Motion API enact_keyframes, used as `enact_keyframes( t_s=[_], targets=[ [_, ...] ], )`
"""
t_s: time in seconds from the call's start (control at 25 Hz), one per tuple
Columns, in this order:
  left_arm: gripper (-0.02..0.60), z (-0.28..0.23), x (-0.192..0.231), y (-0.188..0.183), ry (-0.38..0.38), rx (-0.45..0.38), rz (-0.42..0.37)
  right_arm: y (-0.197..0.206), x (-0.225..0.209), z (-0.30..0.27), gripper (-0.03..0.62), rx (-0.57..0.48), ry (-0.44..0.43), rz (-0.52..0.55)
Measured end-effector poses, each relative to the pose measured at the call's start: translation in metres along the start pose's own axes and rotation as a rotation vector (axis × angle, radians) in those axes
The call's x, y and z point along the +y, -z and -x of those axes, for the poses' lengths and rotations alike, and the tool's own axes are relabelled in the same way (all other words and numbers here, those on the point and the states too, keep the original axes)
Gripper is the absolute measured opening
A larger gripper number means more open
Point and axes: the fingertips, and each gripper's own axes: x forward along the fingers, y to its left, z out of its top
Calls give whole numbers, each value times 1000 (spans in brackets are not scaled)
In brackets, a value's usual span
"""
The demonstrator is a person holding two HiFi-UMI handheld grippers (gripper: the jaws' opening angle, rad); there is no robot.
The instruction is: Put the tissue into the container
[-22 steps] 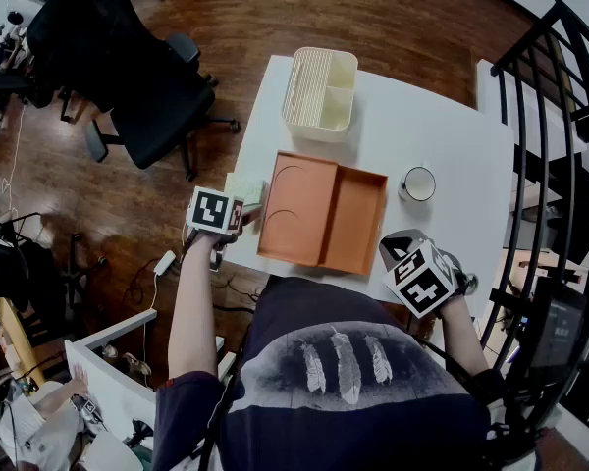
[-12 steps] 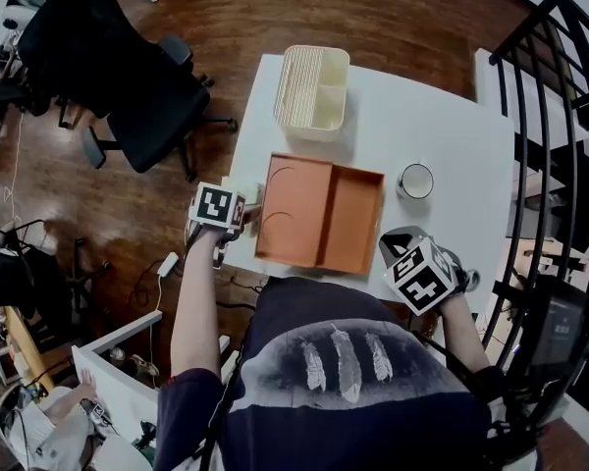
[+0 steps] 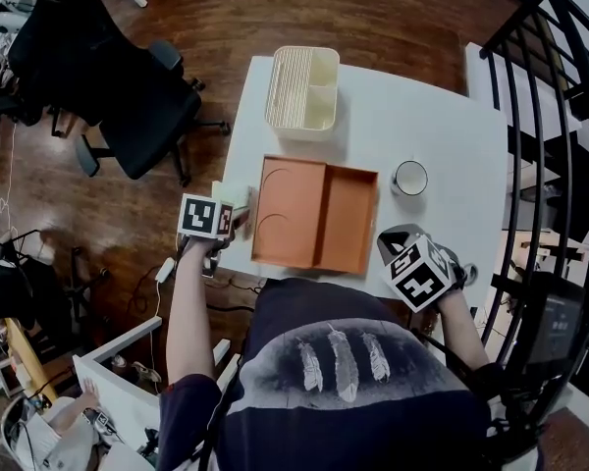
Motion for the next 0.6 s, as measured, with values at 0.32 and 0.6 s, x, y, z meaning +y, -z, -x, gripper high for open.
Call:
enact_keyframes(
  t_s=[0.32, 0.6],
  targets=[
    [383, 94, -20, -27, -12, -225, -76, 4, -4, 8, 5, -12, 25, -32],
    [383, 103, -191, -71, 401, -343, -127, 21, -13, 24, 5, -20, 67, -91]
  ],
)
